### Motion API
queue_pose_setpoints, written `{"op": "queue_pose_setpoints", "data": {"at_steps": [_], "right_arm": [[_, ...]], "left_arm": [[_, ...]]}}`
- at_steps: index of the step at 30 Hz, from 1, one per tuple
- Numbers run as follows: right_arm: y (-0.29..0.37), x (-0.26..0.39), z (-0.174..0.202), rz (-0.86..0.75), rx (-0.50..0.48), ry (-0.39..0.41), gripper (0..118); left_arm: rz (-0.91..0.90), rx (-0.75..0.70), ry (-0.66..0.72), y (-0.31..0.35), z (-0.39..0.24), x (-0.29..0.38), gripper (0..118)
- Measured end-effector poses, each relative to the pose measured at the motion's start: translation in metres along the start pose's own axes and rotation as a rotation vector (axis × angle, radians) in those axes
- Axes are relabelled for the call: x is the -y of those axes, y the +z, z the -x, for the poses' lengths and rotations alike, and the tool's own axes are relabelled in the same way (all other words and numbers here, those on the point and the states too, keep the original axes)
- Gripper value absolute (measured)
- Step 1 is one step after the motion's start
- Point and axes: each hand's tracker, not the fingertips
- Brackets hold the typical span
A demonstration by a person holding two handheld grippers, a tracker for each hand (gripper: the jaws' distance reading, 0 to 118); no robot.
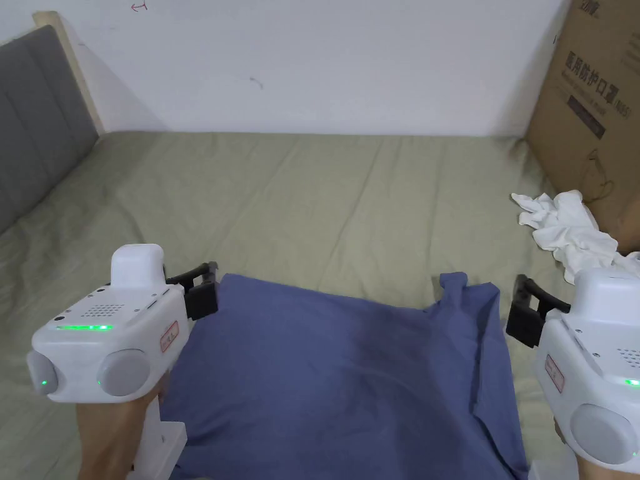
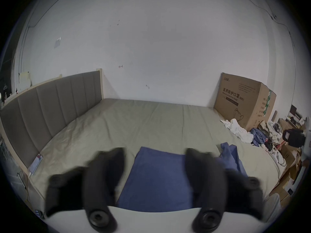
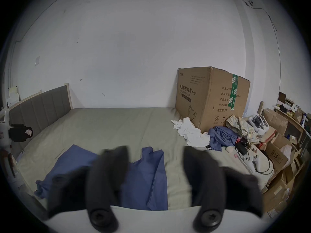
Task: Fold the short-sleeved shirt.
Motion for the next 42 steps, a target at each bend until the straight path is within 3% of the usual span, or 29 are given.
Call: {"op": "queue_pose_setpoints", "data": {"at_steps": [1, 2, 3, 5, 11, 19, 20, 21, 22, 23, 24, 34, 35, 36, 37, 38, 40, 42], "right_arm": [[-0.006, 0.000, -0.001, 0.000, 0.003, 0.000, 36], [-0.011, 0.000, 0.000, 0.001, 0.001, -0.002, 16], [-0.015, 0.000, 0.001, -0.001, 0.012, -0.005, 12], [-0.028, -0.001, 0.001, 0.002, 0.004, -0.005, 3], [-0.068, -0.003, 0.003, 0.031, 0.010, 0.007, 3], [-0.122, 0.003, -0.001, 0.090, 0.027, 0.011, 3], [-0.129, 0.006, -0.001, 0.099, 0.032, 0.013, 3], [-0.135, 0.008, -0.002, 0.111, 0.037, 0.016, 3], [-0.141, 0.011, -0.003, 0.122, 0.042, 0.018, 3], [-0.147, 0.014, -0.004, 0.135, 0.048, 0.019, 3], [-0.152, 0.016, -0.005, 0.146, 0.050, 0.018, 3], [-0.179, 0.037, -0.014, 0.226, 0.074, 0.015, 3], [-0.180, 0.038, -0.015, 0.231, 0.076, 0.016, 3], [-0.181, 0.038, -0.016, 0.234, 0.075, 0.014, 3], [-0.181, 0.039, -0.018, 0.240, 0.074, 0.010, 3], [-0.182, 0.039, -0.020, 0.246, 0.074, 0.007, 3], [-0.187, 0.040, -0.024, 0.265, 0.077, -0.010, 3], [-0.200, 0.043, -0.031, 0.314, 0.070, -0.029, 3]], "left_arm": [[0.006, 0.003, -0.001, -0.006, -0.002, 0.000, 47], [0.016, 0.011, -0.005, -0.013, -0.003, -0.001, 19], [0.026, 0.022, -0.004, -0.019, -0.005, -0.001, 10], [0.048, 0.051, -0.002, -0.036, -0.006, -0.001, 3], [0.120, 0.078, 0.002, -0.111, -0.006, -0.009, 3], [0.392, 0.066, -0.065, -0.256, 0.011, -0.008, 3], [0.413, 0.076, -0.037, -0.271, 0.013, -0.006, 4], [0.447, 0.080, -0.017, -0.286, 0.016, -0.004, 16], [0.475, 0.076, -0.013, -0.298, 0.018, -0.002, 57], [0.507, 0.071, -0.015, -0.312, 0.021, 0.001, 88], [0.561, 0.067, -0.020, -0.324, 0.021, 0.005, 94], [0.707, 0.042, -0.085, -0.362, 0.023, 0.035, 95], [0.737, 0.049, -0.081, -0.364, 0.020, 0.038, 90], [0.754, 0.061, -0.082, -0.364, 0.022, 0.043, 75], [0.767, 0.070, -0.085, -0.364, 0.019, 0.047, 44], [0.765, 0.072, -0.098, -0.361, 0.015, 0.049, 25], [0.733, 0.091, -0.102, -0.353, 0.011, 0.048, 13], [0.715, 0.085, -0.118, -0.348, 0.005, 0.047, 11]]}}
